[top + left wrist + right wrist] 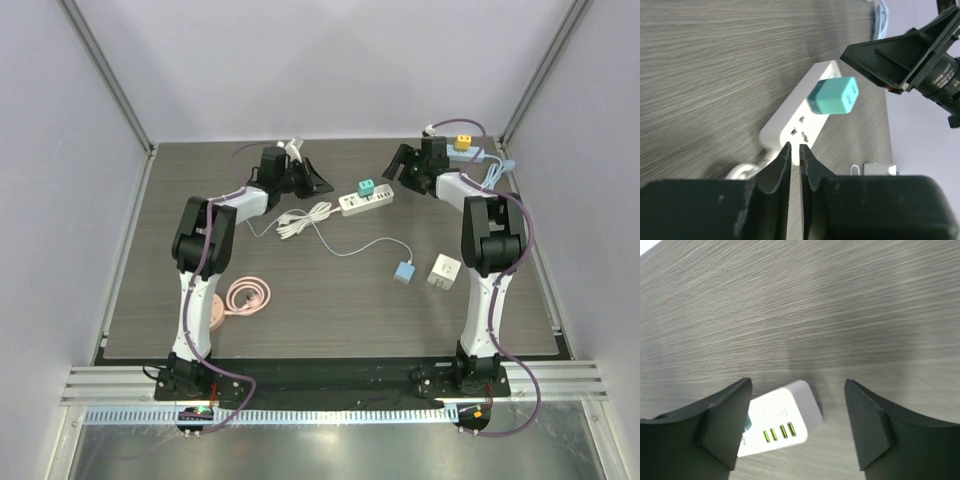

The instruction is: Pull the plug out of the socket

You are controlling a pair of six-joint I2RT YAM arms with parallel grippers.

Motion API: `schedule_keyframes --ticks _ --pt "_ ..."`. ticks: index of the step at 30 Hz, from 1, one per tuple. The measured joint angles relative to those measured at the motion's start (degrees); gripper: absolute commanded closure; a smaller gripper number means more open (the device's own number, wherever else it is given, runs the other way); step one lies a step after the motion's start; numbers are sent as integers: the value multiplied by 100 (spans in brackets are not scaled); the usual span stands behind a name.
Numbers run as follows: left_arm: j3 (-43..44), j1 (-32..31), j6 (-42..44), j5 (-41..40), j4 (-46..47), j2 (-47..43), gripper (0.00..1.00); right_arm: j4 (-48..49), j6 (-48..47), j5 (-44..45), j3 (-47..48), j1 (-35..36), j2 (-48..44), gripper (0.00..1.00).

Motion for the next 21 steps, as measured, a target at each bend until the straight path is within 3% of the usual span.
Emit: schedule_keyframes --ticks 3,14,17,21 --pt "264 -111 20 13 -153 2 98 -407 -356 566 0 118 -385 5" --pt "861 -426 70 37 -409 144 100 -942 -1270 1403 50 1200 -811 2" --pt "1058 -442 111 31 -629 345 100 -1016 -1425 1453 140 1327 -772 8" --pt "1169 -476 157 -79 -1008 498 100 -1021 -1521 1506 245 1346 -704 24"
